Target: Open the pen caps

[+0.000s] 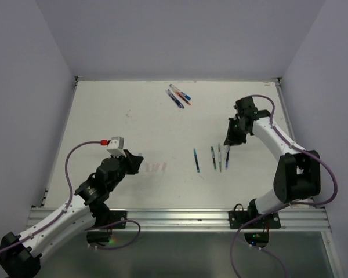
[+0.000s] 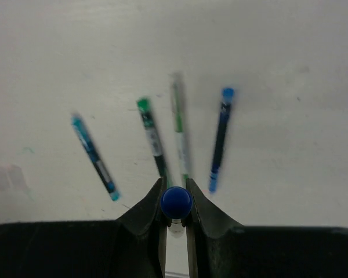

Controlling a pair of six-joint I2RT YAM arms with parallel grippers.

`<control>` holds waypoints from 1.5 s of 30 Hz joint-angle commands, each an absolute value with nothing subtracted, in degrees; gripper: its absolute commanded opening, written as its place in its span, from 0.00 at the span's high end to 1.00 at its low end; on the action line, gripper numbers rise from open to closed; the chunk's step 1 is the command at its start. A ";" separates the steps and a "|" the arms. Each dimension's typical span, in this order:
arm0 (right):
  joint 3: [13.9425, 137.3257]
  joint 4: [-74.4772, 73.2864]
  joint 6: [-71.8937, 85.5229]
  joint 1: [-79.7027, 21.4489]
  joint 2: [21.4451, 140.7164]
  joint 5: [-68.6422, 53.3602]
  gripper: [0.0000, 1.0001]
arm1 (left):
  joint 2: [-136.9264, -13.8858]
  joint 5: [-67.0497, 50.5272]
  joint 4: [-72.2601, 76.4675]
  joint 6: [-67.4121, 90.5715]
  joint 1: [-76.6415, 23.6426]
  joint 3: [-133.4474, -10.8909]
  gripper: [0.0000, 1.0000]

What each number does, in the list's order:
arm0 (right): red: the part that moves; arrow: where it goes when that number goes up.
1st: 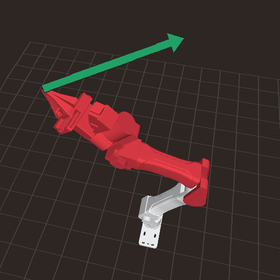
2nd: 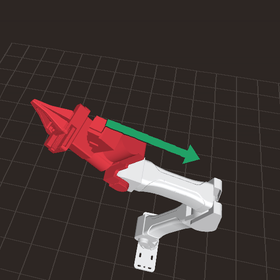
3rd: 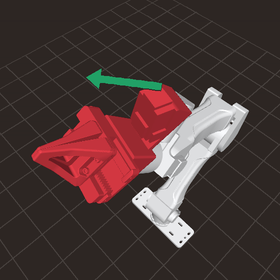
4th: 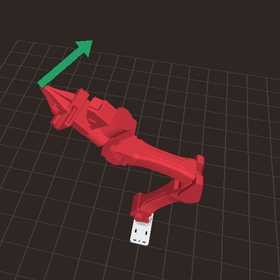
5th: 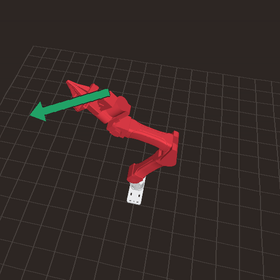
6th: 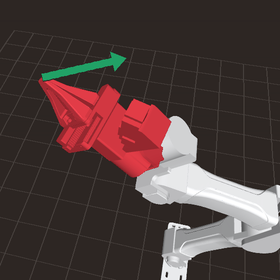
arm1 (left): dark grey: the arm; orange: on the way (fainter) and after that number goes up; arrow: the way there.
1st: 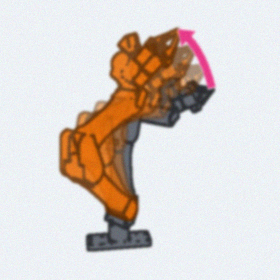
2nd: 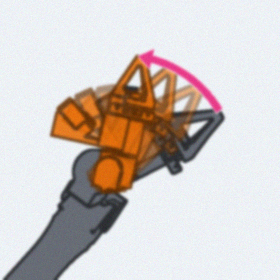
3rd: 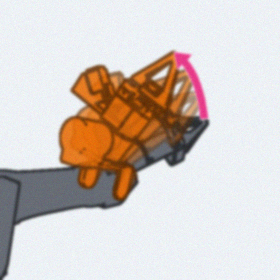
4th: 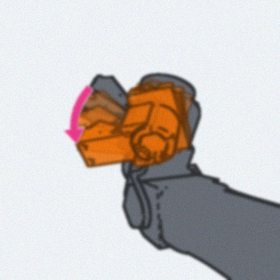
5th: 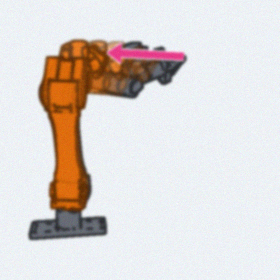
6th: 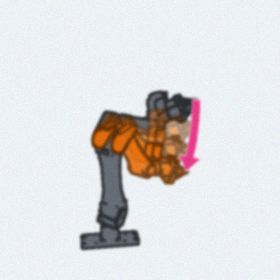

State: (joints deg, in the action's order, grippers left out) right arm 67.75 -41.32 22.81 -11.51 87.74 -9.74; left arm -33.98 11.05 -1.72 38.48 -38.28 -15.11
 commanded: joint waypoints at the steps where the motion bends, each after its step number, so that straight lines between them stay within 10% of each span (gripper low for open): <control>1: 65.31 -50.71 20.56 -10.37 86.57 -0.19 1.00 | -29.45 21.35 -5.53 40.26 -37.97 -14.41 1.00; 26: 58.71 -38.67 21.53 -8.35 94.56 6.06 0.99 | -35.51 22.41 6.77 47.81 -37.97 -4.39 1.00; 45: 58.27 -35.51 20.74 -8.35 97.56 3.34 0.71 | -50.88 21.36 20.74 48.78 -37.97 -3.07 0.82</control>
State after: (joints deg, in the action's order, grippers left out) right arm 58.24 -38.48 21.54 -8.58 97.97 3.29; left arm -48.42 20.84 14.74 47.48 -38.26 -3.09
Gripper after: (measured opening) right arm 0.281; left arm 0.172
